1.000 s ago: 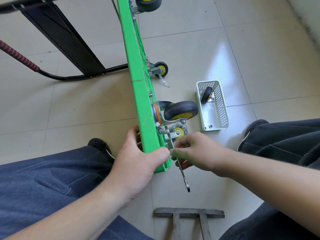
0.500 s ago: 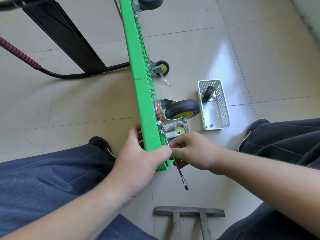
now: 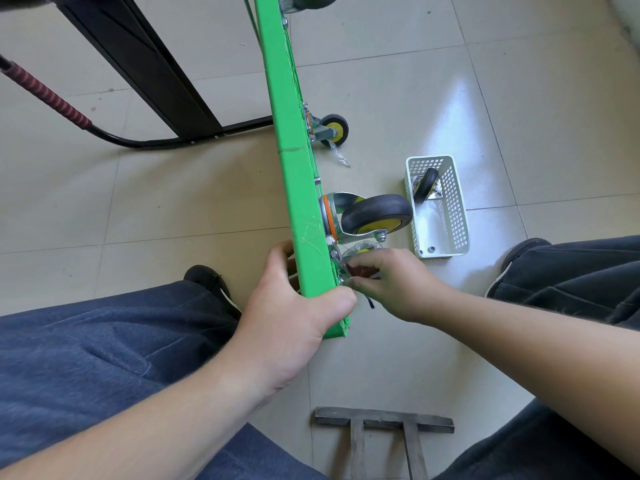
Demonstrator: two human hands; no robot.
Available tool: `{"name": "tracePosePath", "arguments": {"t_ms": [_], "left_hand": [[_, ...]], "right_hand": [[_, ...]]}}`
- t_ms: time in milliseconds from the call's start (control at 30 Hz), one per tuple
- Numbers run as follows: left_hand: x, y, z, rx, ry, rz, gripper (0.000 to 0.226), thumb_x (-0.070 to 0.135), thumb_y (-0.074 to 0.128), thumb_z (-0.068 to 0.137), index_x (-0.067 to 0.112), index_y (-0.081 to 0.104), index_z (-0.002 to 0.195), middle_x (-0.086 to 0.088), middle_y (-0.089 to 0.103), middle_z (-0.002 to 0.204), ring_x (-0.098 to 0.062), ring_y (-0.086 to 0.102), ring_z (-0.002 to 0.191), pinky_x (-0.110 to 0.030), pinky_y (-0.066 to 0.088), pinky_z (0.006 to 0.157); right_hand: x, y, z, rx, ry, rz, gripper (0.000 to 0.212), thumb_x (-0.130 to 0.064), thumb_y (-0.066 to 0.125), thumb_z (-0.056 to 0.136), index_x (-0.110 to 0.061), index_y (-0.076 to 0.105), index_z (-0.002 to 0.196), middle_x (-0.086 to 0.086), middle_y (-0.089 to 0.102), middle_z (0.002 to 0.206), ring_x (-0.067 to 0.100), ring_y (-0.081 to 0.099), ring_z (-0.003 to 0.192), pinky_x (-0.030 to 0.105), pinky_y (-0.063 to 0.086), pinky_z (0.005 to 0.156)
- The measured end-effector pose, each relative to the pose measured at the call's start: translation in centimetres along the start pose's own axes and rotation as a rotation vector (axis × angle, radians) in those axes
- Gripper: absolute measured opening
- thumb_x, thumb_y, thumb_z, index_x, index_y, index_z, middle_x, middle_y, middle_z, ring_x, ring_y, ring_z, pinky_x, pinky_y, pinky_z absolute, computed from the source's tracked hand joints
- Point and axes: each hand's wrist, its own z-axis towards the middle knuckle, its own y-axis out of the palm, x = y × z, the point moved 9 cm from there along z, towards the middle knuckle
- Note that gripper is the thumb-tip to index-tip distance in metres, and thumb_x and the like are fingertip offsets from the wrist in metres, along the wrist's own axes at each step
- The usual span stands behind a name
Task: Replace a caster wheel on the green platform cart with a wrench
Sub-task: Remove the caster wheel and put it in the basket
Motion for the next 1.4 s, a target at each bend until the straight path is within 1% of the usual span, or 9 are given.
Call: {"name": "tracePosePath", "arguments": {"t_ms": [300,433,600,700,800,967,1133,1267,1400], "left_hand": [[0.0,0.0,0.0,-0.003,-0.006,0.027,0.058,0.027,0.073,0.064,0.034,0.056,0.119,0.006,0.077,0.105,-0.017,0.076,0.096,-0.034,0.065,0.080],[0.0,0.0,0.0,0.004,-0.007,0.023,0.059,0.027,0.074,0.063,0.033,0.056,0.119,0.008,0.078,0.103,-0.015,0.076,0.094,-0.028,0.064,0.075],[0.1,0.0,0.0,0.018,-0.005,0.003,0.061,0.024,0.074,0.062,0.029,0.056,0.120,0.008,0.078,0.102,-0.013,0.076,0.091,-0.022,0.060,0.067],[0.2,0.0,-0.1,0.015,-0.003,0.009,0.063,0.025,0.074,0.062,0.030,0.056,0.122,0.008,0.078,0.103,-0.011,0.076,0.091,-0.020,0.059,0.067],[0.2,-0.1,-0.1,0.017,0.000,0.021,0.063,0.026,0.074,0.062,0.030,0.056,0.123,0.010,0.078,0.103,-0.010,0.076,0.091,-0.021,0.060,0.069],[0.2,-0.1,-0.1,0.019,-0.002,0.030,0.061,0.026,0.074,0.063,0.031,0.057,0.122,0.011,0.078,0.101,-0.010,0.076,0.090,-0.020,0.059,0.068],[0.2,-0.2,-0.1,0.023,-0.001,0.039,0.061,0.027,0.074,0.064,0.032,0.057,0.122,0.013,0.078,0.101,-0.009,0.076,0.091,-0.023,0.062,0.072],[0.2,-0.3,-0.1,0.029,0.000,0.041,0.061,0.026,0.074,0.063,0.032,0.057,0.122,0.011,0.078,0.102,-0.010,0.076,0.091,-0.025,0.062,0.073],[0.2,-0.3,-0.2,0.023,-0.002,0.048,0.061,0.028,0.074,0.063,0.033,0.057,0.122,0.012,0.077,0.103,-0.009,0.076,0.092,-0.025,0.062,0.074]], "right_hand": [[-0.6,-0.6,0.0,0.140,-0.087,-0.170,0.014,-0.022,0.073,0.093,-0.015,0.066,0.083,0.001,0.060,0.073,0.023,0.047,0.073,0.039,0.043,0.064],[0.3,-0.3,-0.4,0.032,0.012,-0.172,0.040,-0.026,0.072,0.093,-0.032,0.045,0.065,-0.008,0.049,0.060,0.005,0.050,0.063,0.022,0.039,0.060],[1.6,0.8,-1.8,-0.123,0.187,-0.064,0.033,-0.030,0.071,0.094,-0.031,0.054,0.065,-0.022,0.059,0.058,0.002,0.054,0.057,0.025,0.044,0.061],[1.2,0.7,-2.6,-0.124,0.261,0.175,0.020,-0.026,0.072,0.093,-0.013,0.069,0.078,-0.003,0.066,0.069,0.015,0.069,0.070,0.039,0.062,0.078],[0.4,0.3,-3.1,-0.147,0.330,0.401,0.027,-0.019,0.072,0.095,0.005,0.067,0.086,0.012,0.060,0.075,0.019,0.064,0.070,0.039,0.065,0.079],[-0.8,0.3,-3.4,-0.233,0.386,0.454,0.019,-0.018,0.073,0.094,0.000,0.074,0.085,0.015,0.073,0.082,0.024,0.070,0.074,0.039,0.065,0.076],[-1.4,0.9,-3.5,-0.274,0.386,0.477,0.023,-0.018,0.072,0.095,0.005,0.074,0.092,0.024,0.073,0.090,0.021,0.069,0.070,0.025,0.058,0.064],[-1.0,1.1,-2.9,-0.246,0.363,0.467,0.023,-0.018,0.071,0.095,0.005,0.073,0.094,0.015,0.068,0.081,0.021,0.068,0.070,0.033,0.063,0.070],[-0.7,1.1,-2.3,-0.230,0.300,0.358,0.021,-0.020,0.072,0.094,-0.019,0.072,0.073,-0.007,0.064,0.064,0.010,0.060,0.061,0.033,0.063,0.075]]}}
